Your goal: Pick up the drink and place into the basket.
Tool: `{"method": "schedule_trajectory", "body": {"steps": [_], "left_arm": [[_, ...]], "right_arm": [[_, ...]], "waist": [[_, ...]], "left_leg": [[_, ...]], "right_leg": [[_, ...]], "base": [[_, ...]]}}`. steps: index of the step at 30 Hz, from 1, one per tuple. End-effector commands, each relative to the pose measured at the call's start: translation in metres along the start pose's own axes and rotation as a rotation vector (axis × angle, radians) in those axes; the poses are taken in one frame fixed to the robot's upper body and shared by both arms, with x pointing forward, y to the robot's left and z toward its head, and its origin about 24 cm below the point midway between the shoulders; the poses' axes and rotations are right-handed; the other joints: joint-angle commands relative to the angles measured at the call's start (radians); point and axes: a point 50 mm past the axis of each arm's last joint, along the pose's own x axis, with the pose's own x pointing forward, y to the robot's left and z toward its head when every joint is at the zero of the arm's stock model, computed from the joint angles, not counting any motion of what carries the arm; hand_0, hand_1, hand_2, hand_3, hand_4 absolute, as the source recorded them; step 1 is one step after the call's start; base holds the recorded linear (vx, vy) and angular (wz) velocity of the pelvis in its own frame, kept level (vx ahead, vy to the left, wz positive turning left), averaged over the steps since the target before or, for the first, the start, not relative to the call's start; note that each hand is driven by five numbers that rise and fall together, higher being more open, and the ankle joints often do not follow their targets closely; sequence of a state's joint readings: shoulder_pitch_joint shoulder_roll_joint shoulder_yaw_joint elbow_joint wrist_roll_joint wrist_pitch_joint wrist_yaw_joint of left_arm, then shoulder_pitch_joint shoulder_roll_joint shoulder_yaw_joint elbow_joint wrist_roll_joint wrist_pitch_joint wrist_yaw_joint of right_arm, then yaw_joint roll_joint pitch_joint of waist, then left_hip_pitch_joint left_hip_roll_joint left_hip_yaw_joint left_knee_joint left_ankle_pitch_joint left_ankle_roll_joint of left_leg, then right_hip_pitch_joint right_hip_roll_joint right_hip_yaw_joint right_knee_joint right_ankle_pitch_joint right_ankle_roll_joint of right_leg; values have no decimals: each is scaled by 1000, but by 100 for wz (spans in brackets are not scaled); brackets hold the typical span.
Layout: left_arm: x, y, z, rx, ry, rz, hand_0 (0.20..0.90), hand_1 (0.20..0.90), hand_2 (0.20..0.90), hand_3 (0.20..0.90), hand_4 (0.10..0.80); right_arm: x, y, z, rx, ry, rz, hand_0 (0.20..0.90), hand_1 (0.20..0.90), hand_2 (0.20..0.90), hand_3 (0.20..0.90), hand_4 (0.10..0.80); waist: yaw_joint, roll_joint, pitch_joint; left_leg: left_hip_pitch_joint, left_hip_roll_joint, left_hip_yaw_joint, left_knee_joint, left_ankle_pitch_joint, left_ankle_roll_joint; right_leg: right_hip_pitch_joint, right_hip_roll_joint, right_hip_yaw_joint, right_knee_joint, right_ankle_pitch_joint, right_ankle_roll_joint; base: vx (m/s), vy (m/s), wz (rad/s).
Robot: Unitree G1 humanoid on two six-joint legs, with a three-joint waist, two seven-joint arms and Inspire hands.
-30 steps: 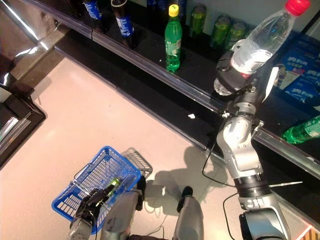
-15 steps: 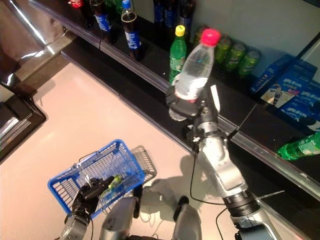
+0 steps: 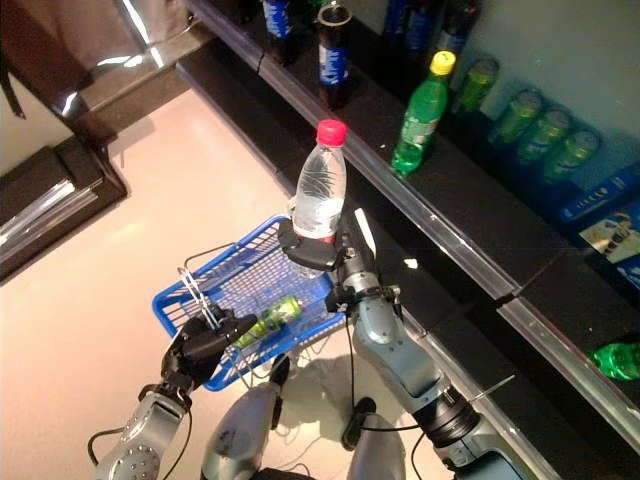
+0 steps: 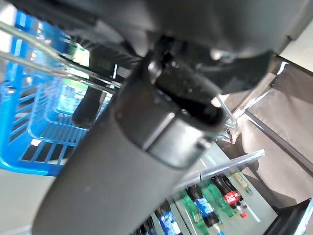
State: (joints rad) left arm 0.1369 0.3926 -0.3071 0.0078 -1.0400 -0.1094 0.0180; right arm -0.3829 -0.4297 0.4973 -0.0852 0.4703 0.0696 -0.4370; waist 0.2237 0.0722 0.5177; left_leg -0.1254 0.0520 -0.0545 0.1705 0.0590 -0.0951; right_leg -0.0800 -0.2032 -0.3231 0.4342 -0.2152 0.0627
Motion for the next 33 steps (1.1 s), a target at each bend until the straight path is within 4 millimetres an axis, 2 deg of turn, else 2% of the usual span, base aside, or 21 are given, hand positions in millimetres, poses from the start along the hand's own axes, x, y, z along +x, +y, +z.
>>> {"method": "schedule_trajectory", "body": {"steps": [1,6,11,13,17,23,33], "left_arm": [[-4,-81,71,17,-326,-499,300,300,300,200,100],[-7,-105,77,6,-315,-686,300,300,300,200,100],[-11,-121,82,-1,-332,-821,300,300,300,200,100],[-13,-132,85,-29,-333,-899,300,300,300,200,100],[-14,-140,83,-33,-316,-971,300,300,300,200,100],[-16,-144,82,-20,-301,-1026,300,300,300,200,100],[-20,-142,86,-21,-287,-1070,300,300,300,200,100]], "right_arm": [[15,37,76,69,-401,116,300,300,300,200,100],[20,48,64,38,-387,100,300,300,300,200,100],[23,54,42,20,-298,105,300,300,300,200,100],[21,64,23,-9,-230,133,300,300,300,200,100],[20,73,7,-37,-170,161,300,300,300,200,100],[21,79,-11,-72,-97,162,300,300,300,200,100],[16,75,-53,-78,89,106,300,300,300,200,100]], "waist": [[29,-6,-108],[49,1,-102],[57,6,-101],[62,6,-100],[68,5,-96],[84,9,-88],[123,8,-83]], "left_leg": [[-35,-78,-13,140,-33,36],[-52,-96,-44,140,-33,39],[-63,-106,-60,141,-37,40],[-66,-111,-67,138,-41,42],[-73,-115,-74,137,-47,45],[-84,-125,-88,133,-46,45],[-91,-137,-114,110,-56,54]], "right_leg": [[107,59,-22,-192,127,-45],[93,53,-38,-188,132,-42],[80,46,-49,-183,132,-39],[71,42,-53,-181,134,-37],[63,37,-58,-180,137,-37],[53,32,-69,-177,140,-37],[47,28,-93,-185,147,-32]], "base": [[-30,-28,10],[-16,-29,15],[-3,-6,16],[-1,-7,12],[-1,-9,5],[-1,-2,6],[-4,-11,7]]}}
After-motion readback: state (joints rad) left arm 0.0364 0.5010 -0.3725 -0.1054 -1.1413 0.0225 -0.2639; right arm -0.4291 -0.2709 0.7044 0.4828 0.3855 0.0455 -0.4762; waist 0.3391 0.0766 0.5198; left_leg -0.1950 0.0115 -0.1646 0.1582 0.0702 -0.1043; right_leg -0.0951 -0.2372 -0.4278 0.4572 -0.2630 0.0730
